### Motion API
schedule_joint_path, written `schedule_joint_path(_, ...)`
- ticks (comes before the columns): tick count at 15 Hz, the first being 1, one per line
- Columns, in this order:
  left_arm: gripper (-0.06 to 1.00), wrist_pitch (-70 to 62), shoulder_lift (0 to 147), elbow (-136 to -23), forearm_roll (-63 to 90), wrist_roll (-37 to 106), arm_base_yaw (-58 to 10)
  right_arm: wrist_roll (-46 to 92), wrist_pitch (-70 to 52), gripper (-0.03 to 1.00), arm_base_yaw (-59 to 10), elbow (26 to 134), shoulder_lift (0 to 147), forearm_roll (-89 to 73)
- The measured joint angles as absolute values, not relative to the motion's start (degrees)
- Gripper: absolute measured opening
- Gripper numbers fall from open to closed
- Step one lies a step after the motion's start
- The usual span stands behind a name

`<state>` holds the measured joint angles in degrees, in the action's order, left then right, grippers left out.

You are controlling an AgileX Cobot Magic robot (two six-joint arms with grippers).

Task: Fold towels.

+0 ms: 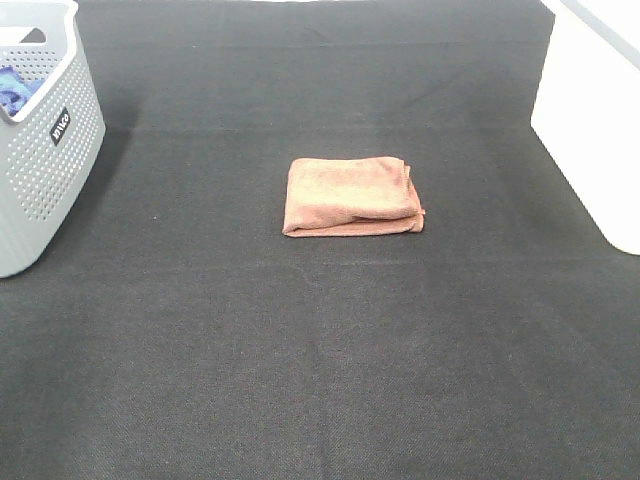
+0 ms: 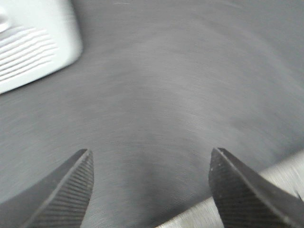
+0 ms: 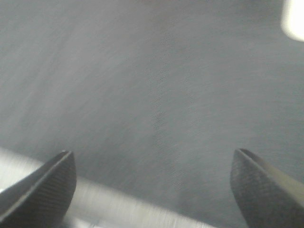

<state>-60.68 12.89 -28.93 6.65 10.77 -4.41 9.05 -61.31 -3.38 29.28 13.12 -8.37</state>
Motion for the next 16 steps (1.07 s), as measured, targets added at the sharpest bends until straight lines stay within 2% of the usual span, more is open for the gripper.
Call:
schedule_joint_path(2,0.66,-60.68,7.33,-28.93,6.65,10.77,-0.4,9.05,-61.31,0.83,-0.29,29.28,6.7,-8.37)
schedule_joint_path(5,0.66,-60.68,0.34,-28.93,6.65,10.77,1.2,9.05,-61.42,0.83,-0.06,29.28,-0.06,-8.48)
schedule_joint_path(16,0.66,-60.68,-0.23,-28.93,6.13,10.77,1.2,9.05,-61.36,0.83,-0.06,29.28,-0.46,-8.48)
